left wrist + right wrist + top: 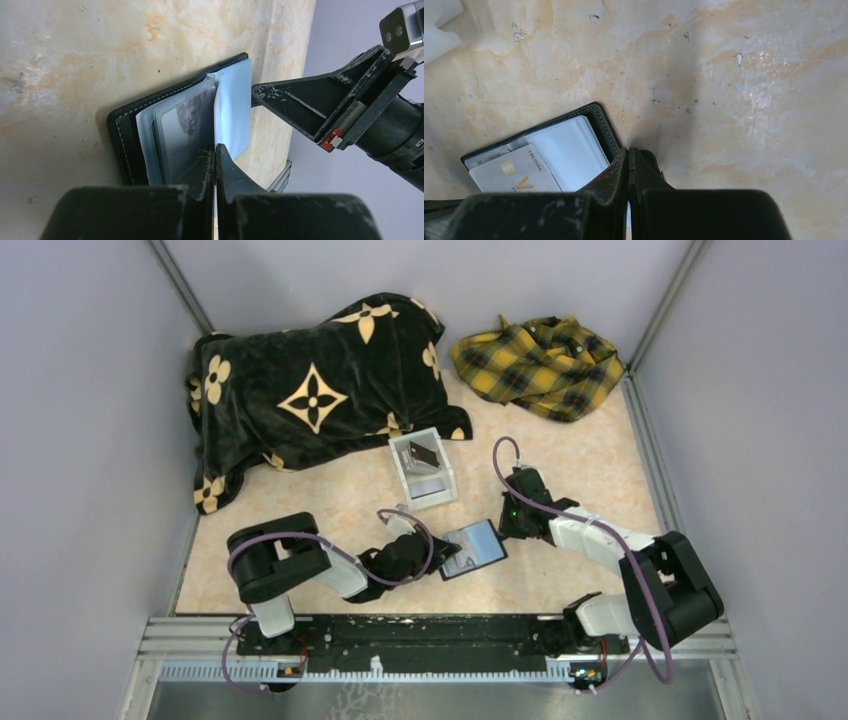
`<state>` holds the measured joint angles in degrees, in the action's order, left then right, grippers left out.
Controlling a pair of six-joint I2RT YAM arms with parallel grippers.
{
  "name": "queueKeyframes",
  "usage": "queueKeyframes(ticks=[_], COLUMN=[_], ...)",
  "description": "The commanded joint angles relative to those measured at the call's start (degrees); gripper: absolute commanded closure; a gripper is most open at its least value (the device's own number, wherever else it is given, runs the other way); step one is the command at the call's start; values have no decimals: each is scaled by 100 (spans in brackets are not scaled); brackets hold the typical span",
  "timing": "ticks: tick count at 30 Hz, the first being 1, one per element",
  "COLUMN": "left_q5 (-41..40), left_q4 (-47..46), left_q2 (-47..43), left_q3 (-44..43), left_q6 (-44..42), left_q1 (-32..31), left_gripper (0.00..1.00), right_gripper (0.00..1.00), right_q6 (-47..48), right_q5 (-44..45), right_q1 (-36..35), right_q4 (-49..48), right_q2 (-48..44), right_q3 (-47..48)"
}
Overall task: Put the credit cards into the card holder
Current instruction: Insert the credit card into the card holder.
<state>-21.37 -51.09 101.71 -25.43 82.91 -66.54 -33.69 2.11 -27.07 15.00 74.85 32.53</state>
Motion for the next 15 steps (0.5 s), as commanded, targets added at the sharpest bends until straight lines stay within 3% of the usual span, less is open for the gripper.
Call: queueKeyframes(ticks=[1, 15], left_q5=[28, -190], left_q4=[-379, -138], left_q2=[133, 198], left_q3=[82, 189], left_q6=[-120, 118], left_q1=[-35, -126], left_gripper=[100, 100], right_gripper=[100, 100], right_q6=[-102, -120], right_q5=[-69, -97], right_q1=[44, 44], right_q4=[-268, -282], right_q2=[248, 327], right_q3=[-54, -52])
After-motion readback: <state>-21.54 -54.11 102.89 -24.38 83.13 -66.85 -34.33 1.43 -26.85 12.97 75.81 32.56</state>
